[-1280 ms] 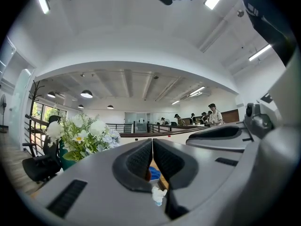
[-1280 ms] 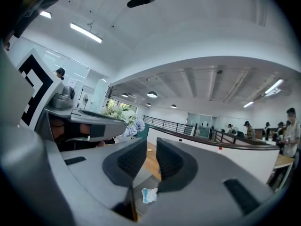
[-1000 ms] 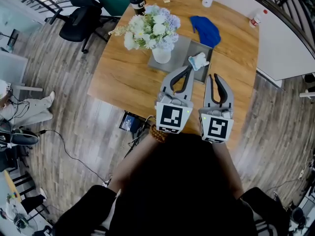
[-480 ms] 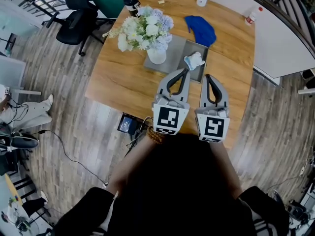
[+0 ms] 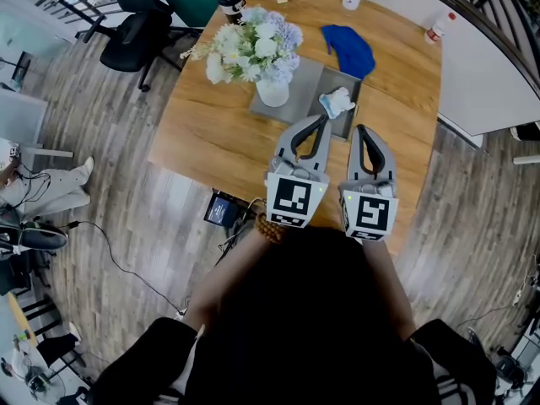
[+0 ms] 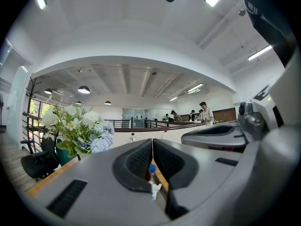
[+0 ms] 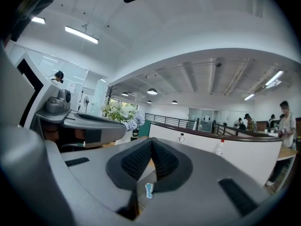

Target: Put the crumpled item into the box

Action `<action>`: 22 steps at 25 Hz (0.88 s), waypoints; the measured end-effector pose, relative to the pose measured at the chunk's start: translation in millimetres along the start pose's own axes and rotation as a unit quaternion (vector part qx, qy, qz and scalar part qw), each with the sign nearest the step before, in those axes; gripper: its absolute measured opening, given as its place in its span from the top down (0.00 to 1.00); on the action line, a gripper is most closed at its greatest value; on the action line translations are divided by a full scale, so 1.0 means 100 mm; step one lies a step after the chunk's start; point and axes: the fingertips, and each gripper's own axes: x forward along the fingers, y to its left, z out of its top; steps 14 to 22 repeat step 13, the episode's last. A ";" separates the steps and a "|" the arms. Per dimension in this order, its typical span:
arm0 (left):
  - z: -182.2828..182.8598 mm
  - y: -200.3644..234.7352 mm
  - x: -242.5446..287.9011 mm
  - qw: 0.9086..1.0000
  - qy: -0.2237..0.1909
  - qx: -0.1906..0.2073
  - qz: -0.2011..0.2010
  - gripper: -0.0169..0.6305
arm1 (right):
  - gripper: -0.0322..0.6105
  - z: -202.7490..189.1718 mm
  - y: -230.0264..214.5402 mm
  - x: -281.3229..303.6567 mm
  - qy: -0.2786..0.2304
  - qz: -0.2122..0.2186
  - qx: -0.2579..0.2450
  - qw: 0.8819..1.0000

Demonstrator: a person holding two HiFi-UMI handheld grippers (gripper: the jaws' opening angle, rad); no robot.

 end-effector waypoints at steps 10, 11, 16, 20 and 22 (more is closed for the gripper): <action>-0.04 0.02 0.00 1.000 0.005 -0.004 0.001 0.94 | 0.94 -0.06 0.04 0.04 0.007 0.010 -0.008 1.000; -0.04 0.02 -0.01 1.000 0.005 -0.005 0.001 0.94 | 0.94 -0.03 0.04 0.05 0.000 0.009 -0.009 1.000; -0.04 0.00 -0.01 1.000 0.005 -0.006 0.000 0.94 | 0.94 0.00 0.05 0.06 -0.003 0.010 -0.011 1.000; -0.04 0.00 -0.01 1.000 0.005 -0.006 0.000 0.94 | 0.94 0.00 0.05 0.06 -0.003 0.010 -0.011 1.000; -0.04 0.00 -0.01 1.000 0.005 -0.006 0.000 0.94 | 0.94 0.00 0.05 0.06 -0.003 0.010 -0.011 1.000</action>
